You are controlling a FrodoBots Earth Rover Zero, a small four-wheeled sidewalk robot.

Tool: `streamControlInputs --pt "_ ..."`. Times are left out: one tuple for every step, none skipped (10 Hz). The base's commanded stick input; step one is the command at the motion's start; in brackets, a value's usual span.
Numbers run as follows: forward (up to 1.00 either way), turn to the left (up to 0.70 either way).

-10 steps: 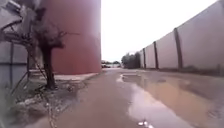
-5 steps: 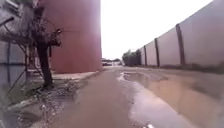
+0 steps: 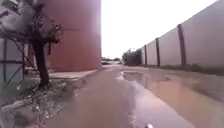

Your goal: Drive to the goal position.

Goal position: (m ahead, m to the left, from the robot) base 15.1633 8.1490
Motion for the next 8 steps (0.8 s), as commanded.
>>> streamControlInputs --pt "0.3 0.0" --pt "0.3 0.0" --pt "0.3 0.0" --pt "0.3 0.0" --pt "0.3 0.0" --pt "0.3 0.0" --pt "0.3 0.0" --pt "0.3 0.0"
